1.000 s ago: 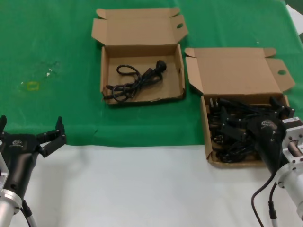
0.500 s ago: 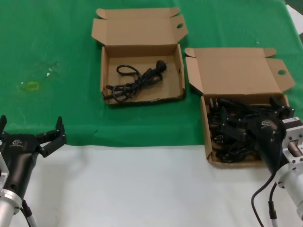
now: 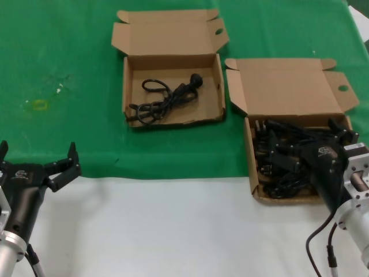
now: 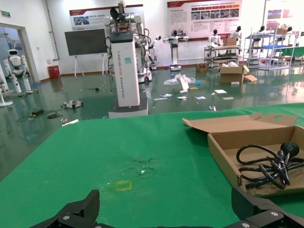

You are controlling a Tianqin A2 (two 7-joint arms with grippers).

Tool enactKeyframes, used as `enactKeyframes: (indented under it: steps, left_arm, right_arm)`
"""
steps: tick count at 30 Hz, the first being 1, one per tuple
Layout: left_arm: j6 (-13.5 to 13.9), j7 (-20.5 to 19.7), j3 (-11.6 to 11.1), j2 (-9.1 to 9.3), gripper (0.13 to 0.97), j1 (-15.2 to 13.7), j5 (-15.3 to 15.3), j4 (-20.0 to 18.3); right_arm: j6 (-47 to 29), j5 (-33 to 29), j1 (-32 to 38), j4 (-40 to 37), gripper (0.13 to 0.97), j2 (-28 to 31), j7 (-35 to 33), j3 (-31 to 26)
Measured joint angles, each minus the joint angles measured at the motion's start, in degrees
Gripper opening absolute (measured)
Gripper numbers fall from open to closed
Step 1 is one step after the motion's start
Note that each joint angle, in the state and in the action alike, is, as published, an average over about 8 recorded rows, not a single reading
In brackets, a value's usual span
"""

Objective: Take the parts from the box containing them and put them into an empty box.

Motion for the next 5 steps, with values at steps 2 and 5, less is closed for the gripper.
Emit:
enactKeyframes:
  steps: [2, 5]
  left_arm:
    - [0.0, 0.0, 0.0, 0.0, 0.966, 0.0, 0.0, 0.0]
    - [0.0, 0.0, 0.0, 0.0, 0.966, 0.0, 0.0, 0.0]
  right_arm:
    - [0.0, 0.0, 0.0, 0.0, 0.966, 0.0, 0.0, 0.0]
    - [0.0, 0.0, 0.0, 0.0, 0.966, 0.0, 0.0, 0.0]
